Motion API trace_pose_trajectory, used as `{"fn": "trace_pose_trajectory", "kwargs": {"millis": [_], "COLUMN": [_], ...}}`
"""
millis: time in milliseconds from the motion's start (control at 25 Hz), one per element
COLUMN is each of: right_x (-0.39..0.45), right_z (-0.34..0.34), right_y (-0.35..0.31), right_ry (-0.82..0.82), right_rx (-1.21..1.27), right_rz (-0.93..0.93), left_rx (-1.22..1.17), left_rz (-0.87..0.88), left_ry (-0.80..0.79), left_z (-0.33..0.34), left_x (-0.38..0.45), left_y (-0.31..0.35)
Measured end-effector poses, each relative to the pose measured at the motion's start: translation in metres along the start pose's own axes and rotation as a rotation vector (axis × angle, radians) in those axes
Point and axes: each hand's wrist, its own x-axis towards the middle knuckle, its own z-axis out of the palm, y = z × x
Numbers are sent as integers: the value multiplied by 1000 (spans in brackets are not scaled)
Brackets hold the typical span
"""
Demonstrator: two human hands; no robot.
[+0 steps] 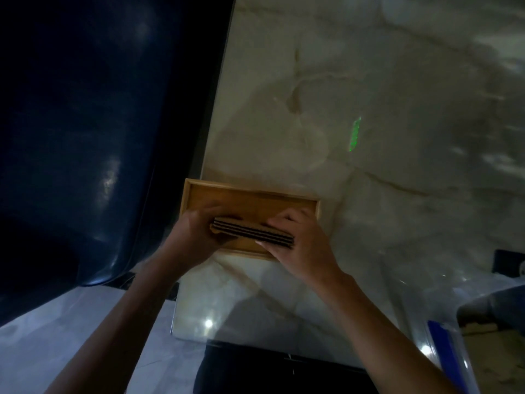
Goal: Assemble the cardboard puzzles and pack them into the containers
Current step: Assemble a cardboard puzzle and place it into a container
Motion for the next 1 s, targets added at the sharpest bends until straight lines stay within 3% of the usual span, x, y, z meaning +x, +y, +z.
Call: {"fn": "trace_pose_trajectory", "kwargs": {"millis": [200, 360, 520, 680, 1000], "right_x": [-6, -6, 6, 5, -9], "right_z": [1, 0, -3, -4, -8], "right_y": [4, 9, 10, 12, 9], "right_ry": [-16, -18, -143, -137, -106], "right_rx": [-36, -23, -76, -70, -48], "right_rz": [-90, -79, -147, -202, -212], "left_rx": [184, 151, 93, 175, 227], "left_rz": [124, 109, 130, 109, 153], "left_ry": [-78, -120, -156, -224, -172], "left_z": [-6, -2, -3, -3, 1], "left_x": [6, 9, 13, 15, -1], "left_y": [0, 2, 3, -2, 1]}}
